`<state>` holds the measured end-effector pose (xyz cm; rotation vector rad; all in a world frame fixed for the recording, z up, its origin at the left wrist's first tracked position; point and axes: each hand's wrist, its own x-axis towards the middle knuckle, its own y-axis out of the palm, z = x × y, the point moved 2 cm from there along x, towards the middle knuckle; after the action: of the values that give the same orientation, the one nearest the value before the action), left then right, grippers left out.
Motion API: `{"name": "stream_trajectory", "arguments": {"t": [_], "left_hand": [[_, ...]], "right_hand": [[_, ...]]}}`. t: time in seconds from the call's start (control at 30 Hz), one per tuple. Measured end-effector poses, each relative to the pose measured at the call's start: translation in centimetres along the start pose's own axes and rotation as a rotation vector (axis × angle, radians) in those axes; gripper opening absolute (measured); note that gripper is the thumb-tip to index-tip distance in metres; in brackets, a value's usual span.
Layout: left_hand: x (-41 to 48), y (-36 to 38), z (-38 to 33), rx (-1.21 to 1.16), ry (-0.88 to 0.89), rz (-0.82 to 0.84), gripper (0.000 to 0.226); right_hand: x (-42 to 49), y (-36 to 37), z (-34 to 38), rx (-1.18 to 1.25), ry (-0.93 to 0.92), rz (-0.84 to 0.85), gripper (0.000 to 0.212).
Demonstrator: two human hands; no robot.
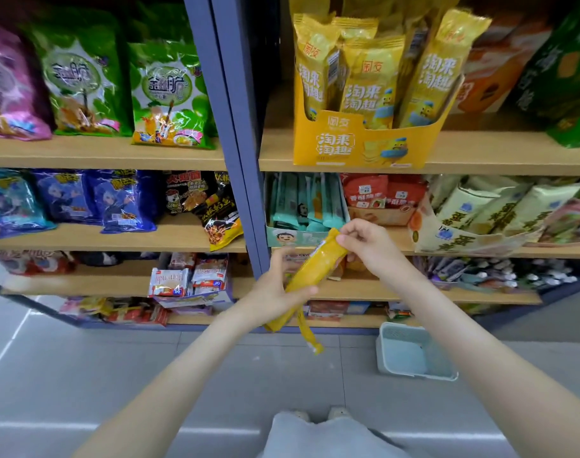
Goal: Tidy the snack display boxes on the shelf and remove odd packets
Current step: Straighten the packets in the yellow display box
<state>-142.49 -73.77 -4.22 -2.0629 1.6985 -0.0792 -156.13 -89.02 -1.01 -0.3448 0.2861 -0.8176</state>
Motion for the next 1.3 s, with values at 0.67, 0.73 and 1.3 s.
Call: {"name": "stream_trajectory", "arguments": {"t": [0.67,0.73,1.3], "left_hand": [[4.6,1.9,-3.5,-0.763,-0.419,0.025,0.039],[4.8,1.8,-3.5,-0.867,-0.439,0.023,0.038],[5.1,3.6,-3.5,-0.866,-0.293,0.201,0.043]], "right_hand": [[0.1,-1.2,-0.9,0.04,-0.112,0.444,0.102],[-0.5,-0.4,-1.1,-0.05,-0.164,0.607,0.109],[-1.4,-2.7,-2.8,0.197,0.172,0.261,0.036]]}}
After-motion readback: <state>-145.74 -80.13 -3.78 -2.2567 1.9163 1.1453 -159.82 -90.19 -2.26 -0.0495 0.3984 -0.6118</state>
